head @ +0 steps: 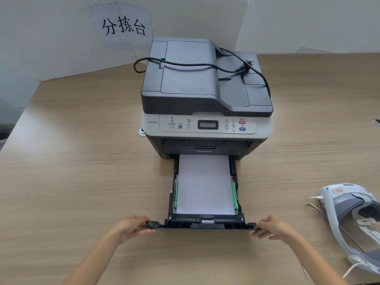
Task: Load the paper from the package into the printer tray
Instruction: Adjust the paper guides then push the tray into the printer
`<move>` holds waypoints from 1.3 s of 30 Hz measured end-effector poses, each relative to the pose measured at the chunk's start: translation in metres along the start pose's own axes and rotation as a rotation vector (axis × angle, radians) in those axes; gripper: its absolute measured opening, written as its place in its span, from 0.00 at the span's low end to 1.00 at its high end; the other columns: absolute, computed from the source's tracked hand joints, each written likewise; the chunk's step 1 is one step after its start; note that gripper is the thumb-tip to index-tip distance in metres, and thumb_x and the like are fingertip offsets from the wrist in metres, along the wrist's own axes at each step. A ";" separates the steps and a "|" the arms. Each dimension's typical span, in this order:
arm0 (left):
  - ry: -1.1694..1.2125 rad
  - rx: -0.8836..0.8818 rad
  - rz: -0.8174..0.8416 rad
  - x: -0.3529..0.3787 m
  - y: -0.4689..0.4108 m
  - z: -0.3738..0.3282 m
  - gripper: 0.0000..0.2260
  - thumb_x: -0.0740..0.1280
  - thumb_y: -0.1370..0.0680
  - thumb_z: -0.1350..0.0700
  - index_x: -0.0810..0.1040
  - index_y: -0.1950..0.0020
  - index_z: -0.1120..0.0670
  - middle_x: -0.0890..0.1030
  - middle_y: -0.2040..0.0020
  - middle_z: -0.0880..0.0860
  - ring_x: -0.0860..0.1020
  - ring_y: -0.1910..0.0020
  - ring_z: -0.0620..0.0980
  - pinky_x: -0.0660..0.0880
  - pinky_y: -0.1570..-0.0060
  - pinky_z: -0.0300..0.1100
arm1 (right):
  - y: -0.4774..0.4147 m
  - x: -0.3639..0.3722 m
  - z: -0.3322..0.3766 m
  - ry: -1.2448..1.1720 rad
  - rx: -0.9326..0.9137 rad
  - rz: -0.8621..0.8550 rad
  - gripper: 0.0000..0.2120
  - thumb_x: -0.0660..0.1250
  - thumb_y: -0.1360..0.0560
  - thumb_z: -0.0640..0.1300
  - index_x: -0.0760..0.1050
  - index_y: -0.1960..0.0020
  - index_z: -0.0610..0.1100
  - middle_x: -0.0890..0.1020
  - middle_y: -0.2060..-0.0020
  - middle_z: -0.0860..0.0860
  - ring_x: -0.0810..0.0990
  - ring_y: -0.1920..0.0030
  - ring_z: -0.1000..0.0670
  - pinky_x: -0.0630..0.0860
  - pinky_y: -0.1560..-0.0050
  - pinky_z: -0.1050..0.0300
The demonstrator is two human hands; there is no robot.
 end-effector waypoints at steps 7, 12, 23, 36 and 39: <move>0.065 0.087 -0.062 0.014 -0.019 -0.062 0.11 0.64 0.22 0.60 0.75 0.52 0.69 0.79 0.49 0.68 0.84 0.70 0.54 0.81 0.72 0.38 | -0.025 -0.035 0.056 -0.119 -0.077 -0.147 0.10 0.59 0.22 0.39 0.78 0.57 0.39 0.84 0.73 0.50 0.82 0.62 0.50 0.74 0.46 0.50; 0.167 0.173 -0.125 0.027 -0.023 -0.110 0.13 0.62 0.21 0.57 0.75 0.56 0.68 0.83 0.67 0.63 0.83 0.74 0.53 0.80 0.73 0.38 | -0.044 -0.055 0.092 -0.309 -0.167 -0.281 0.11 0.61 0.22 0.40 0.78 0.57 0.35 0.80 0.81 0.53 0.80 0.65 0.51 0.72 0.71 0.67; -0.398 0.665 -0.285 0.012 -0.034 -0.163 0.29 0.71 0.28 0.63 0.65 0.29 0.55 0.76 0.38 0.53 0.77 0.45 0.50 0.76 0.50 0.42 | -0.051 -0.074 0.123 -0.320 -0.484 -0.459 0.28 0.70 0.28 0.39 0.65 0.30 0.42 0.81 0.50 0.45 0.78 0.46 0.45 0.72 0.50 0.56; -0.634 0.815 -0.293 0.035 -0.047 -0.204 0.30 0.80 0.40 0.61 0.69 0.47 0.42 0.74 0.50 0.33 0.72 0.45 0.44 0.67 0.46 0.40 | -0.064 -0.095 0.161 -0.237 -0.601 -0.375 0.30 0.75 0.35 0.32 0.64 0.41 0.49 0.73 0.48 0.61 0.69 0.43 0.54 0.62 0.42 0.60; -0.628 0.826 -0.319 0.035 -0.046 -0.205 0.30 0.80 0.41 0.62 0.71 0.45 0.49 0.74 0.52 0.33 0.71 0.47 0.43 0.65 0.47 0.39 | -0.062 -0.097 0.163 -0.233 -0.595 -0.400 0.28 0.75 0.35 0.32 0.65 0.44 0.48 0.74 0.52 0.61 0.71 0.47 0.52 0.63 0.47 0.59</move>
Point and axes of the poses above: each hand's wrist, its own y-axis away from the middle knuckle, its own x-axis out of the palm, z = x × y, the point moved 5 cm from there along -y, towards the middle knuckle
